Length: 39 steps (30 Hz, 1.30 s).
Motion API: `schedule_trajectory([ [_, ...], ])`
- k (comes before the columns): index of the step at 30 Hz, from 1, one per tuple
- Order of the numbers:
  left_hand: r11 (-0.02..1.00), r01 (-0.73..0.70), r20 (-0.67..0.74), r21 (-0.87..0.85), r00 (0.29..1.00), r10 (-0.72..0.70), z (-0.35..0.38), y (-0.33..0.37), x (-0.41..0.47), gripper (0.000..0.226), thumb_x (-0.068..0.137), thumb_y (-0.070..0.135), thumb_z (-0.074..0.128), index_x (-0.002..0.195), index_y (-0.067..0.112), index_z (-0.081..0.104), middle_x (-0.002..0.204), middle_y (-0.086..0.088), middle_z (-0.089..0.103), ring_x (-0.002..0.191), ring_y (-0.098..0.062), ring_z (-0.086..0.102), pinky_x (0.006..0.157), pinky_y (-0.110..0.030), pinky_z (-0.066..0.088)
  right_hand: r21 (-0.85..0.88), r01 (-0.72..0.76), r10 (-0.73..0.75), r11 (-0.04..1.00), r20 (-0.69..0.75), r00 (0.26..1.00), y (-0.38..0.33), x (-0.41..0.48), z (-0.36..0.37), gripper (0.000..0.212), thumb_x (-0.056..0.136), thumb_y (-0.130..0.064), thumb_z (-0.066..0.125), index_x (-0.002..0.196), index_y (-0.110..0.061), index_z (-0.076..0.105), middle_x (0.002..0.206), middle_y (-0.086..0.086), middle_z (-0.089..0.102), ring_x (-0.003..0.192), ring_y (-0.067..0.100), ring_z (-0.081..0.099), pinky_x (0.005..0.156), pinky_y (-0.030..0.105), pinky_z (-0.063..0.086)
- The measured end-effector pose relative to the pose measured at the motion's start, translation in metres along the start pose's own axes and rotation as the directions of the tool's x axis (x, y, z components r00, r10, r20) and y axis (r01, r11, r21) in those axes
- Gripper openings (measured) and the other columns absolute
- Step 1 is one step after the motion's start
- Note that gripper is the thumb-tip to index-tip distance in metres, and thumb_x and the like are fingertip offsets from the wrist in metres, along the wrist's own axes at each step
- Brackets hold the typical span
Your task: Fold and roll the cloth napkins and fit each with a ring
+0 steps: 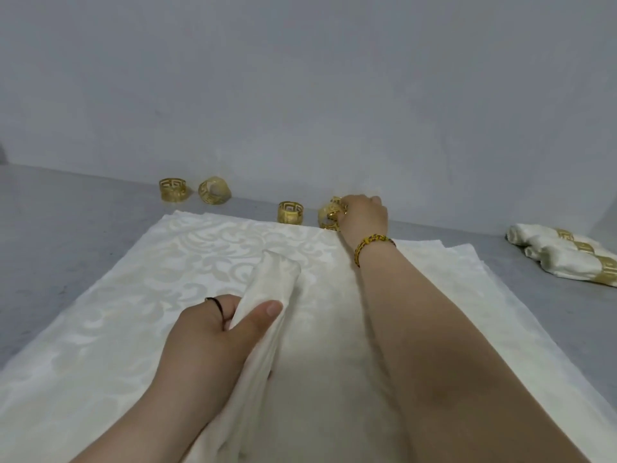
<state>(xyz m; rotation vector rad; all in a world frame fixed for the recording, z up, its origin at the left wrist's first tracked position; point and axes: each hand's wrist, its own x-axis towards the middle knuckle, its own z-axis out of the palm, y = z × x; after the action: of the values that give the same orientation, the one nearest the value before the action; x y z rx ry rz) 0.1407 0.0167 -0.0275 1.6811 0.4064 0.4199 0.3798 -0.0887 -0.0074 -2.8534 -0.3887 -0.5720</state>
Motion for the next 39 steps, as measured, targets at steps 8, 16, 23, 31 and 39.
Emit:
schedule_trajectory([
  [8,1.0,-0.003,-0.005,0.023,1.0,0.004,-0.003,0.0,0.0,0.032,0.077,0.031,0.066,0.058,0.006,0.056,0.047,-0.007,0.064,0.035,-0.011,0.057,0.036,-0.013,0.038,0.045,0.028,-0.019,0.999,-0.193,0.981,-0.006,0.009,0.003,0.03,0.091,-0.006,0.037,0.103,-0.009,0.064,0.1,0.009,0.065,0.104,0.027,0.043,0.077,0.028,0.025],
  [16,0.999,-0.008,0.016,0.052,1.0,0.008,-0.002,0.003,-0.003,0.032,0.079,0.032,0.065,0.07,0.001,0.063,0.056,-0.015,0.066,0.048,-0.021,0.06,0.058,-0.034,0.048,0.272,-0.014,0.062,0.962,-0.167,0.984,0.015,-0.045,-0.087,0.026,0.09,-0.01,0.043,0.101,-0.008,0.067,0.101,0.01,0.067,0.097,0.027,0.057,0.073,0.029,0.042],
  [23,0.999,-0.027,0.029,0.017,0.999,0.027,-0.004,0.009,-0.012,0.026,0.081,0.029,0.064,0.063,0.011,0.059,0.046,0.002,0.062,0.045,-0.016,0.061,0.051,-0.023,0.049,0.18,0.014,-0.071,0.984,0.314,0.947,0.017,-0.164,-0.131,0.018,0.084,-0.007,0.052,0.078,-0.01,0.068,0.083,0.007,0.066,0.081,0.022,0.06,0.06,0.025,0.041],
  [31,0.96,-0.205,0.087,0.189,0.978,0.191,-0.007,0.028,-0.034,0.025,0.085,0.029,0.061,0.068,0.01,0.059,0.061,-0.004,0.059,0.056,-0.016,0.052,0.051,-0.023,0.035,0.308,-0.132,-0.001,0.942,0.395,0.918,0.023,-0.22,-0.134,0.038,0.091,-0.03,0.05,0.125,-0.014,0.051,0.127,0.002,0.054,0.118,0.017,0.048,0.092,0.022,0.035],
  [39,0.901,-0.297,0.331,0.317,0.925,0.189,-0.019,0.047,-0.057,0.041,0.079,0.028,0.067,0.042,0.021,0.051,0.042,0.008,0.042,0.04,-0.004,0.037,0.048,-0.021,0.027,0.355,-0.098,-0.055,0.93,0.397,0.916,0.014,-0.241,-0.121,0.05,0.084,-0.026,0.06,0.13,-0.019,0.042,0.128,0.005,0.043,0.123,0.022,0.039,0.095,0.024,0.033],
])
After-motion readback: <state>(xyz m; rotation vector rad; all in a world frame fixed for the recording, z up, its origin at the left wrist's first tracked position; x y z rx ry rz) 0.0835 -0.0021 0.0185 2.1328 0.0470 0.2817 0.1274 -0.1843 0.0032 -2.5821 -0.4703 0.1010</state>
